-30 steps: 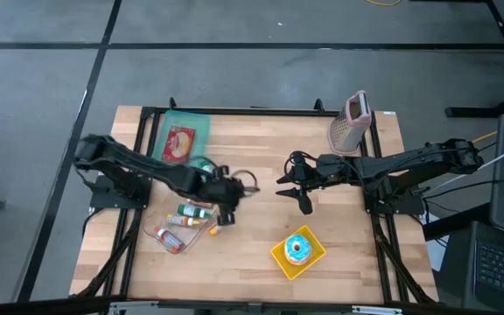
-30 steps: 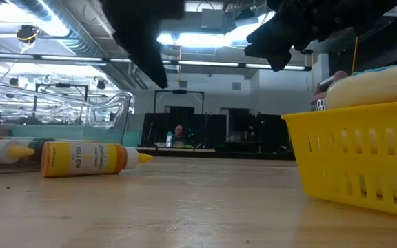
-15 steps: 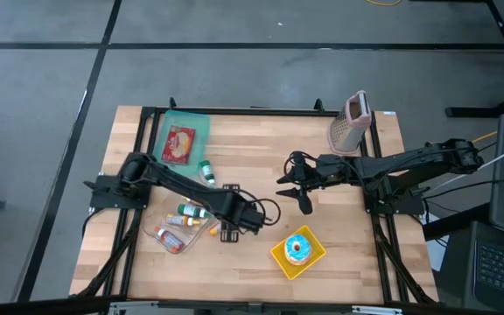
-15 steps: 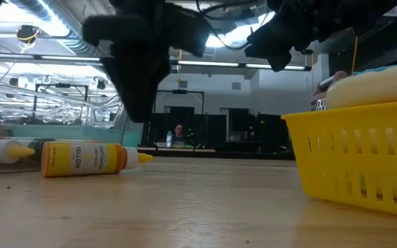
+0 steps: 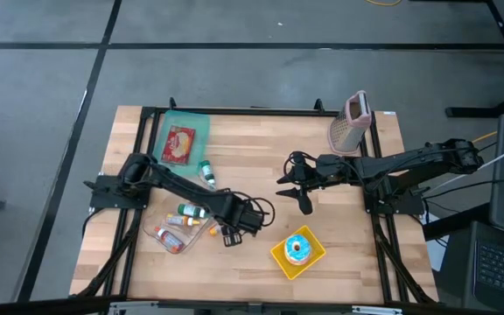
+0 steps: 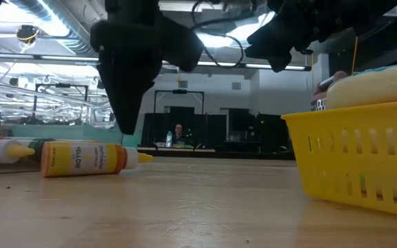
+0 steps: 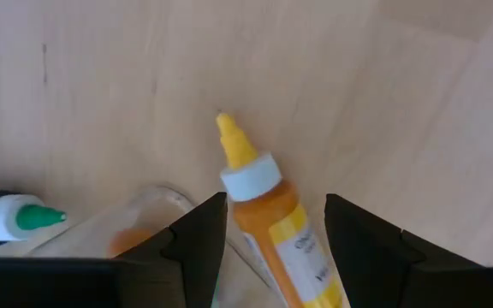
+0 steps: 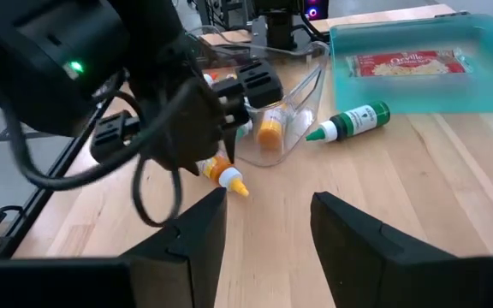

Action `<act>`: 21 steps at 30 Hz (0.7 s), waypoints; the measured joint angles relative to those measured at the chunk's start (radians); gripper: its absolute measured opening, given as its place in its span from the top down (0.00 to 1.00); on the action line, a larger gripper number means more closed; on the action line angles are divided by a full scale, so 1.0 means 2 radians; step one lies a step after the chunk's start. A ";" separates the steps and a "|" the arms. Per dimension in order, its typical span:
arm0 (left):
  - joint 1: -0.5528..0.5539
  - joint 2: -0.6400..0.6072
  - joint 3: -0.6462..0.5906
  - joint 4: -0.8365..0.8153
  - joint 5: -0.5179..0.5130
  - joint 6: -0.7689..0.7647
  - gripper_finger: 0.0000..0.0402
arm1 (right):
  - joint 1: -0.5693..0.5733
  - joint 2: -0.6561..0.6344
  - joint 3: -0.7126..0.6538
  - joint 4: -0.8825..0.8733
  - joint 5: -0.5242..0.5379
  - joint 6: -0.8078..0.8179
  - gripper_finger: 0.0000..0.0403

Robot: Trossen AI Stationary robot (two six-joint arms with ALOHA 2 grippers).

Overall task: Pick & Place Food Item
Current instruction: Put the yellow food coloring bottle into the transparent bin

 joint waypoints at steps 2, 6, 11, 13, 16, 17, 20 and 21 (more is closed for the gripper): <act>0.002 0.000 -0.008 0.006 0.000 -0.005 0.52 | 0.000 0.000 0.000 0.000 0.000 0.000 0.58; 0.007 -0.001 -0.030 0.022 0.009 -0.021 0.52 | 0.000 0.000 0.000 0.000 0.000 0.000 0.58; 0.013 -0.002 -0.056 0.055 0.019 -0.023 0.52 | 0.000 0.000 0.000 0.000 0.000 0.000 0.58; 0.015 -0.004 -0.060 0.061 0.021 -0.023 0.52 | 0.000 0.000 0.000 0.000 0.000 0.000 0.58; 0.016 -0.004 -0.062 0.062 0.020 -0.023 0.52 | 0.000 0.000 0.000 0.000 0.000 0.000 0.58; 0.017 -0.004 -0.062 0.063 0.020 -0.023 0.52 | 0.000 0.000 0.000 0.000 0.000 0.000 0.58; 0.017 -0.003 -0.062 0.064 0.022 -0.026 0.52 | 0.000 0.000 0.000 0.000 0.000 0.000 0.58; 0.017 -0.003 -0.062 0.064 0.024 -0.026 0.52 | 0.000 0.000 0.000 0.000 0.000 0.000 0.58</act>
